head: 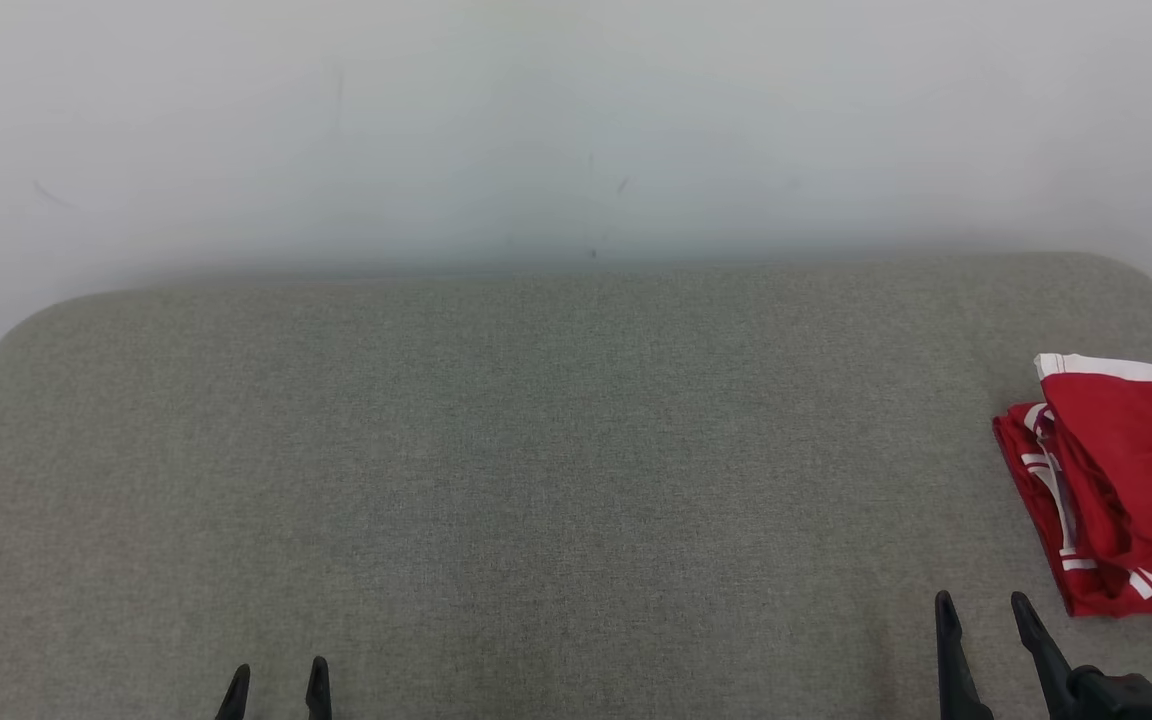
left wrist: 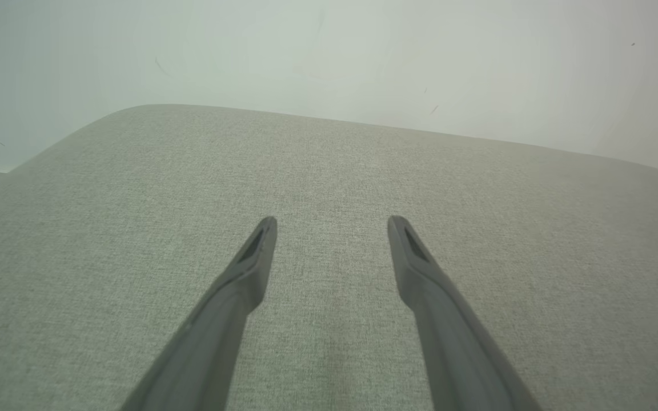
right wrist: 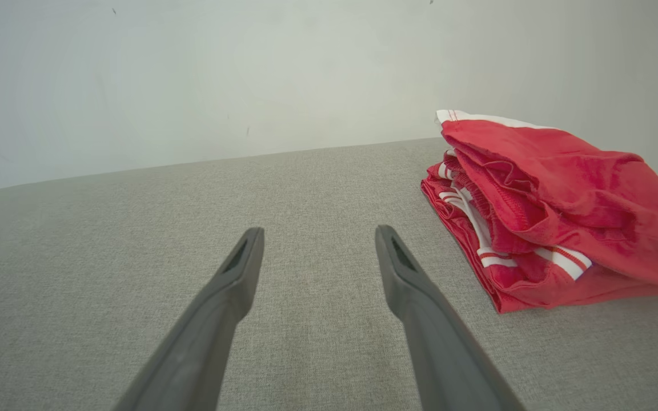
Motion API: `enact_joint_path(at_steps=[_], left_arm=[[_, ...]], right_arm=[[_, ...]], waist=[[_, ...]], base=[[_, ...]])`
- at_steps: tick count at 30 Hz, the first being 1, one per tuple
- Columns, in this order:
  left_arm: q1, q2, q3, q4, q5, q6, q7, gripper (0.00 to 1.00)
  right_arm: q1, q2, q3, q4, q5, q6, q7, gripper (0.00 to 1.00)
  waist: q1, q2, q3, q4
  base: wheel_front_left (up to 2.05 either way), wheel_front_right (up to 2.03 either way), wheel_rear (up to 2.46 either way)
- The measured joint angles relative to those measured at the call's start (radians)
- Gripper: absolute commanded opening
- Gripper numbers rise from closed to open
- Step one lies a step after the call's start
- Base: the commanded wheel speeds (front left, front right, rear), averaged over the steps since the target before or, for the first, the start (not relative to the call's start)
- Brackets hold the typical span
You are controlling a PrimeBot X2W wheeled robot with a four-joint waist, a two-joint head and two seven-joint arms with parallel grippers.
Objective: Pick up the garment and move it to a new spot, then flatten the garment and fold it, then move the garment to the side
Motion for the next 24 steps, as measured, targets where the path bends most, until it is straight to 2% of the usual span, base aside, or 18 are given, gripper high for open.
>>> enact_joint_path(at_steps=[17, 18, 24], left_arm=[[-0.001, 0.000, 0.003, -0.017, -0.002, -0.008, 0.000, 1.00], [-0.001, 0.000, 0.003, -0.016, -0.004, -0.008, 0.000, 0.00], [0.009, -0.002, 0.001, 0.038, -0.003, -0.008, 0.005, 0.00]], right_arm=[[-0.001, 0.000, 0.005, 0.006, 0.006, 0.000, -0.009, 1.00], [0.000, 0.000, 0.005, 0.008, 0.007, 0.000, -0.009, 0.00], [0.017, 0.003, 0.005, 0.064, 0.008, 0.000, -0.003, 0.00]], waist=[[0.0000, 0.0000, 0.008, 0.000], [0.0000, 0.0000, 0.008, 0.001], [0.0000, 0.0000, 0.009, 0.001]], base=[[0.00, 0.00, 0.00], [0.00, 0.00, 0.00], [0.00, 0.00, 0.00]])
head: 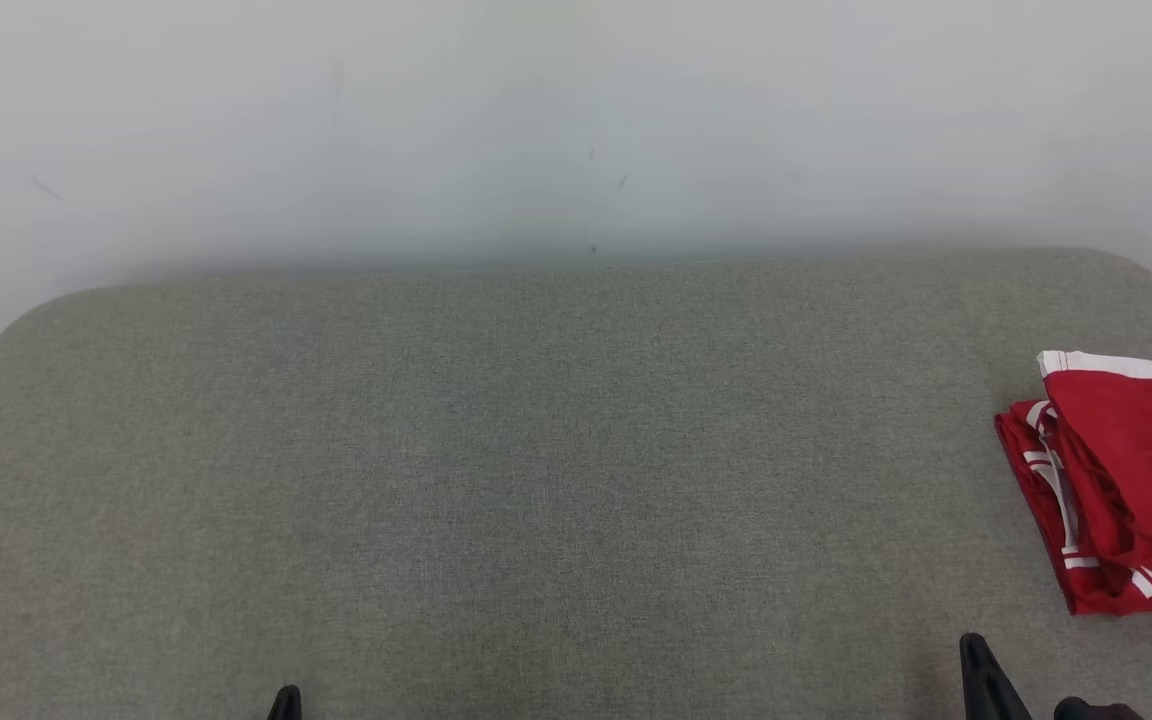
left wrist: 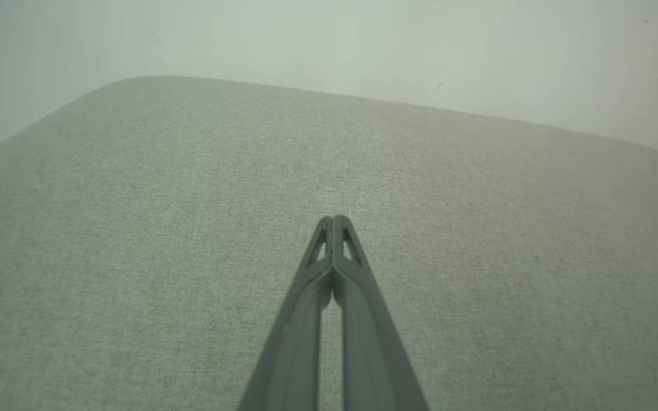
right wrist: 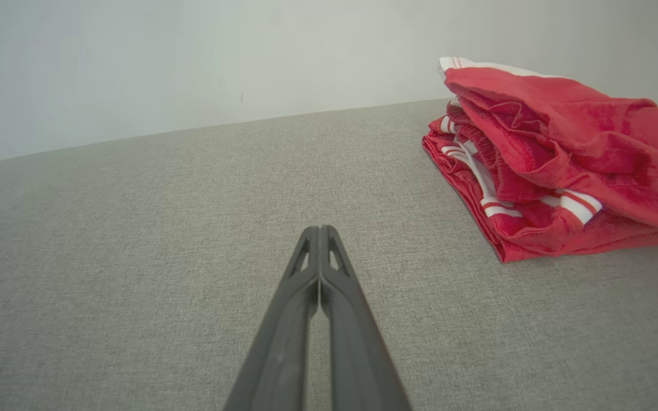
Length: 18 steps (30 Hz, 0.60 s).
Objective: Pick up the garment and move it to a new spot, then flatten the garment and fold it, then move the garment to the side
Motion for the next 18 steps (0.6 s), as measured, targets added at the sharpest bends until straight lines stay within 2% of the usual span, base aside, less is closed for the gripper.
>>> enact_joint_path(at_steps=[5, 18], left_arm=[[0.001, -0.003, 0.000, 0.039, -0.008, 0.000, 0.009, 0.00], [-0.015, -0.004, 0.015, 0.031, -0.246, 0.000, 0.071, 0.00]], right_arm=[[0.015, 0.001, 0.000, 0.041, 0.008, 0.000, 0.011, 0.00], [-0.007, 0.002, -0.005, 0.030, 0.256, 0.000, 0.066, 0.00]], waist=[[0.0000, 0.0000, 0.000, 0.000], [0.0000, 0.0000, 0.002, 0.002]], base=[[0.00, 0.00, 0.00], [0.00, 0.00, 0.00]])
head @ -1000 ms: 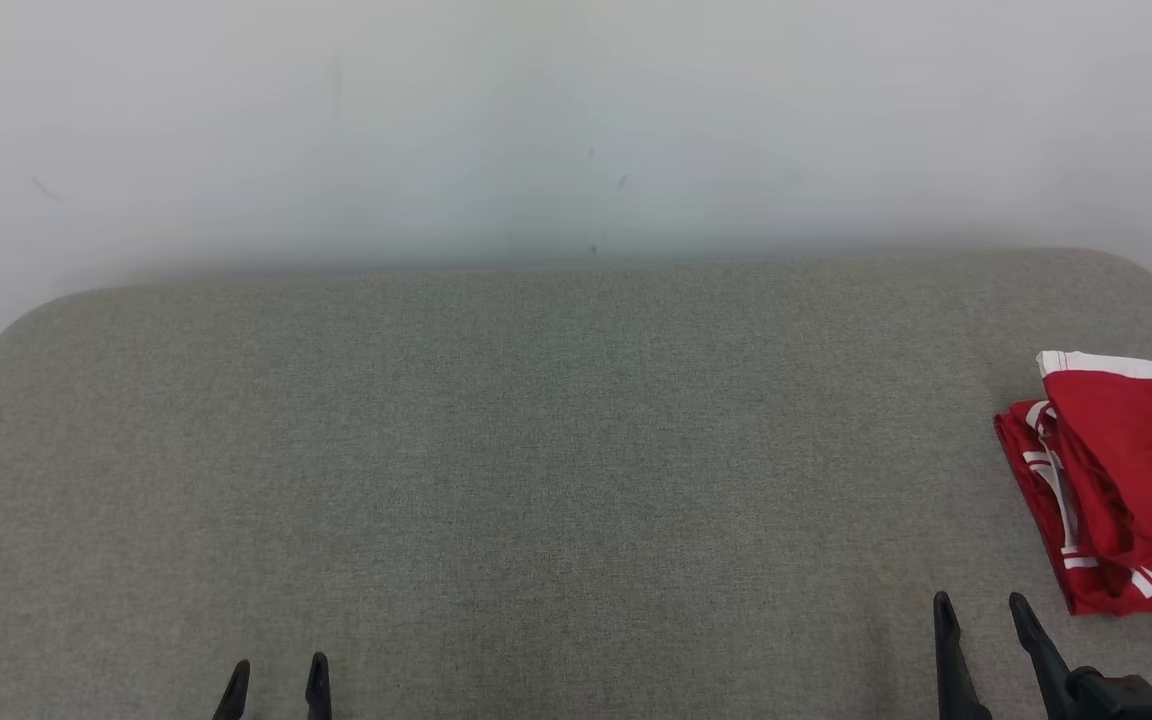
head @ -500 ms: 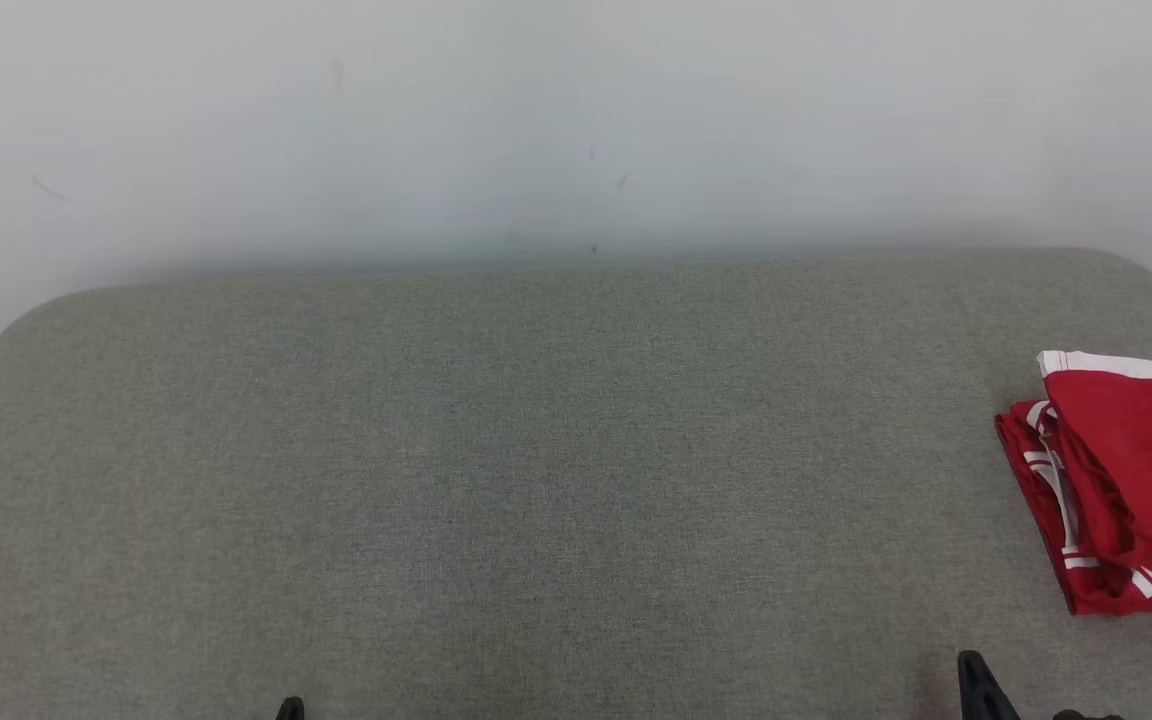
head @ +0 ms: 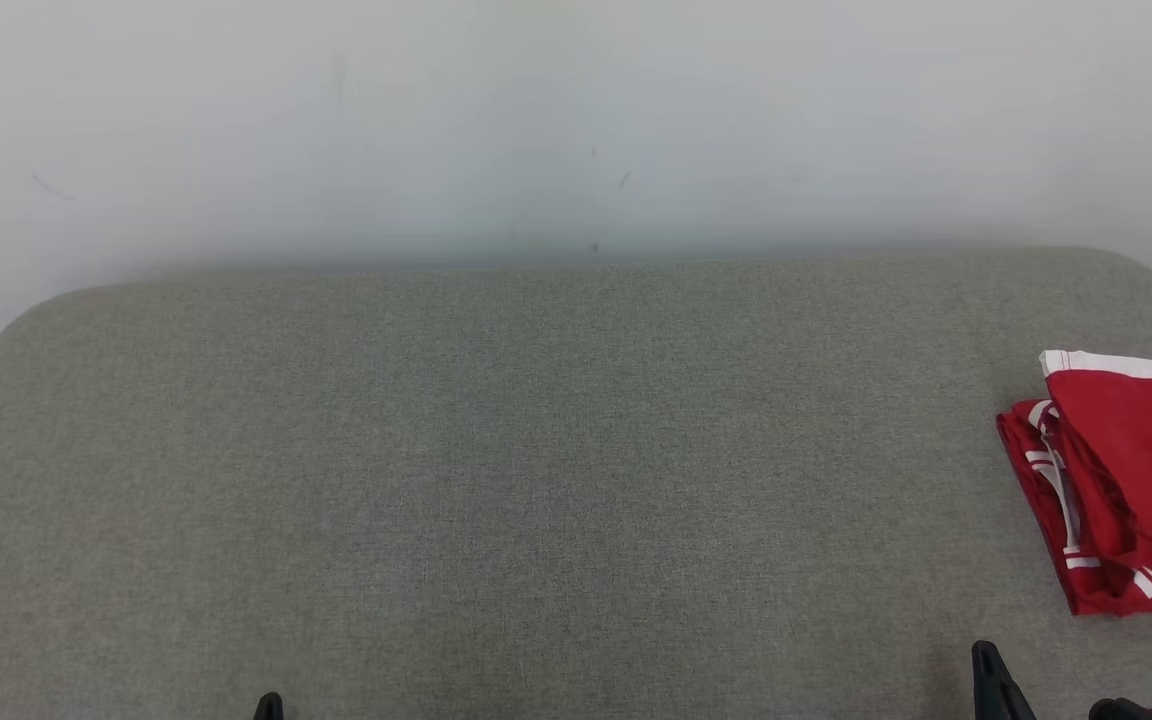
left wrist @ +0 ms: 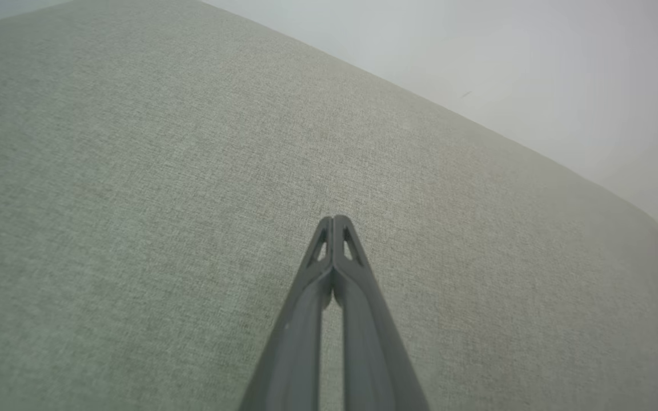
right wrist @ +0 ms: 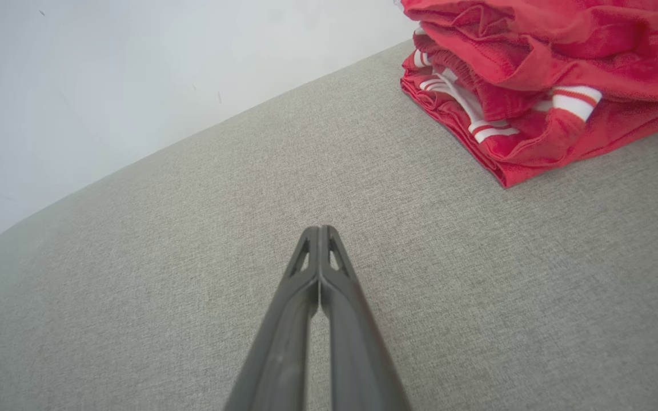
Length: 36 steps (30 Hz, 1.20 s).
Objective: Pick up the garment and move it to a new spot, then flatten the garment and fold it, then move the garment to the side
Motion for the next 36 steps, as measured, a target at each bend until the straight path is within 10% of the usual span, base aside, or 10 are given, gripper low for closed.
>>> enact_joint_path(at_steps=[36], left_arm=[[-0.081, 0.001, 0.041, -0.031, -0.499, 0.000, 0.128, 0.00]], right_arm=[[-0.077, 0.000, -0.014, -0.038, 0.520, 0.000, 0.115, 0.00]], waist=[[0.0000, 0.0000, 0.006, 0.004]], base=[[0.00, 0.00, 0.00]])
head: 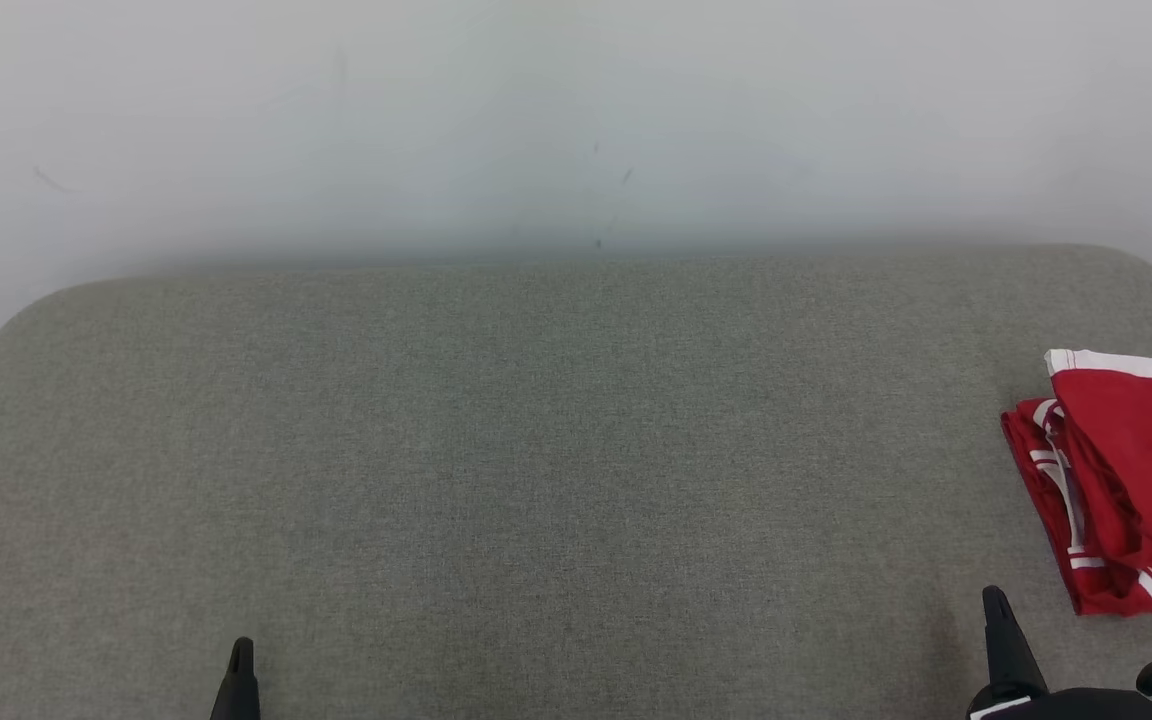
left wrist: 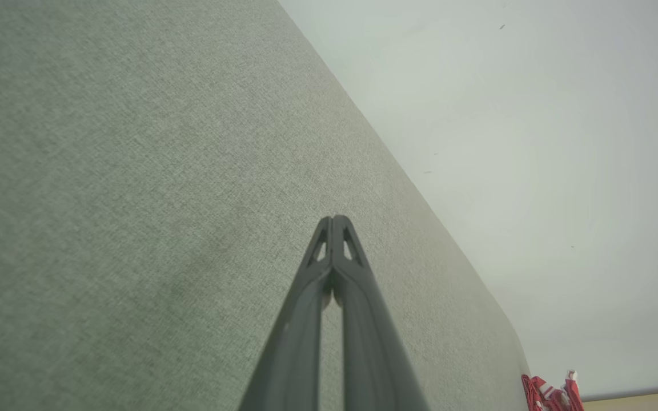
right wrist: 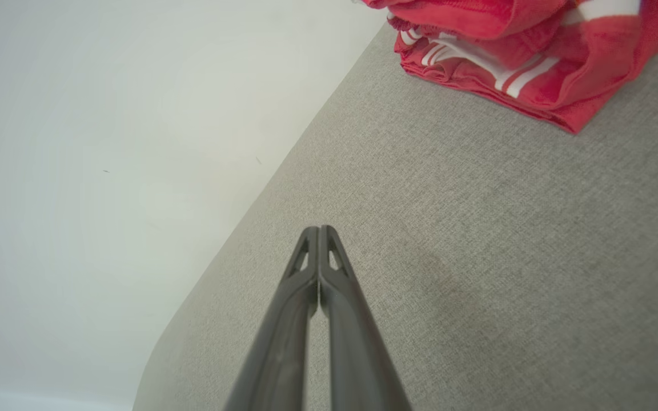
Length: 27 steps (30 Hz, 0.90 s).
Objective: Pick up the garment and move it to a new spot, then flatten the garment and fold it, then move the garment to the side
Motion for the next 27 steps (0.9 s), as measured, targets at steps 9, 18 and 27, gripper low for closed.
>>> enact_joint_path(at_steps=[9, 18, 27], left_arm=[[-0.016, 0.000, 0.008, -0.005, -0.105, 0.000, 0.026, 0.00], [-0.033, 0.000, 0.015, -0.011, -0.194, -0.001, 0.053, 0.00], [-0.051, 0.001, 0.023, -0.017, -0.293, -0.001, 0.078, 0.00]], right_arm=[[-0.018, 0.000, -0.003, -0.008, 0.107, 0.000, 0.025, 0.00], [-0.031, 0.000, -0.006, -0.015, 0.207, 0.000, 0.046, 0.00], [-0.044, -0.001, -0.009, -0.021, 0.303, 0.000, 0.070, 0.00]], waist=[[0.0000, 0.0000, 0.001, 0.001], [0.0000, 0.0000, 0.003, 0.002], [0.0000, 0.0000, 0.004, 0.003]], base=[[0.00, 0.00, 0.00], [0.00, 0.00, 0.00], [0.00, 0.00, 0.00]])
